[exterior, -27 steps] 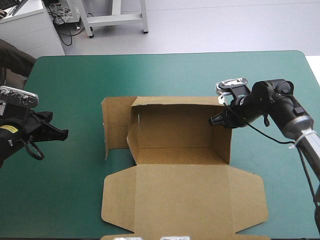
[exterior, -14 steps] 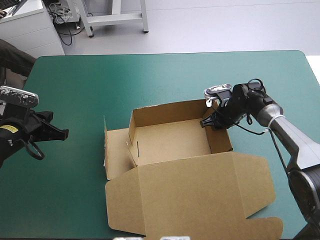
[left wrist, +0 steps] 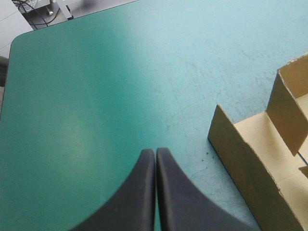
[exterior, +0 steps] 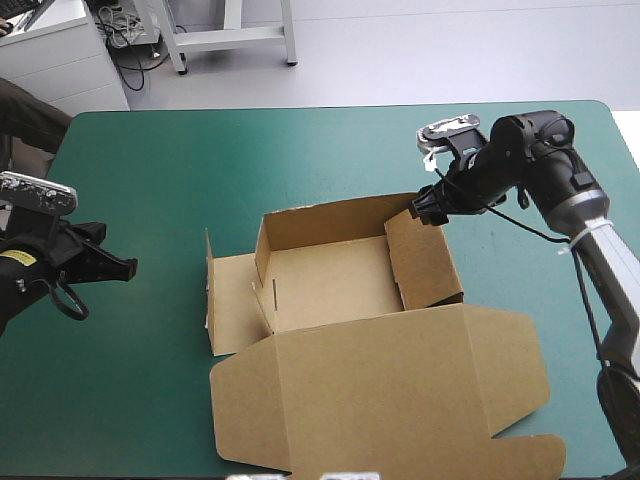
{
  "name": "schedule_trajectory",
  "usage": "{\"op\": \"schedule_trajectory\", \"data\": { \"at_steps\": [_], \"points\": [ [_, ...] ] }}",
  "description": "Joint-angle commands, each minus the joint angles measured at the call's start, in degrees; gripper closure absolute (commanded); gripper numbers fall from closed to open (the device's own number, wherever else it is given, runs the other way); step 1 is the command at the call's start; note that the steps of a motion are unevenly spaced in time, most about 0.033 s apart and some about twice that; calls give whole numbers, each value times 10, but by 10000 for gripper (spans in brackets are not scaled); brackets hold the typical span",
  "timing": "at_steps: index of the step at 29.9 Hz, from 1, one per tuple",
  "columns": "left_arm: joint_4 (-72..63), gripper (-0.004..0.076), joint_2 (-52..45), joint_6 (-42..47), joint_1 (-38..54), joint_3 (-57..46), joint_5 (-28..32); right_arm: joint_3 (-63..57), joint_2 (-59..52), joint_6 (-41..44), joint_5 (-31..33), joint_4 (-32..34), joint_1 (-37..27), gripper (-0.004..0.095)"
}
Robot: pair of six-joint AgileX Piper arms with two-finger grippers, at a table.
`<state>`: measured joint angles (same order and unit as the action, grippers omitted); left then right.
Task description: Fold the box
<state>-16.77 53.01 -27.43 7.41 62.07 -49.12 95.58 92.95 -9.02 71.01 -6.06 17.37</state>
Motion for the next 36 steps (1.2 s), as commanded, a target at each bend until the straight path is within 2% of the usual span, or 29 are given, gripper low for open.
{"op": "schedule_trajectory", "data": {
  "at_steps": [1, 4, 12, 26, 31, 36],
  "points": [
    [-2, 733, -5, 4, -1, 14, 28, 19, -39, 2, 5, -7, -2, 245],
    [41, 743, -5, 18, -1, 14, 4, 19, -41, 2, 5, -21, -2, 245],
    [175, 756, -5, 151, -1, 12, -35, 7, -18, 16, 5, -16, -2, 246],
    [172, 756, -5, 158, -1, -32, -36, -19, 78, 16, 5, -15, -2, 277],
    [172, 757, -6, 158, -1, -32, -38, -19, 103, 16, 5, -15, -2, 356],
    [172, 756, -6, 158, -1, -32, -38, -19, 113, 16, 5, -15, -2, 495]
  ]
}}
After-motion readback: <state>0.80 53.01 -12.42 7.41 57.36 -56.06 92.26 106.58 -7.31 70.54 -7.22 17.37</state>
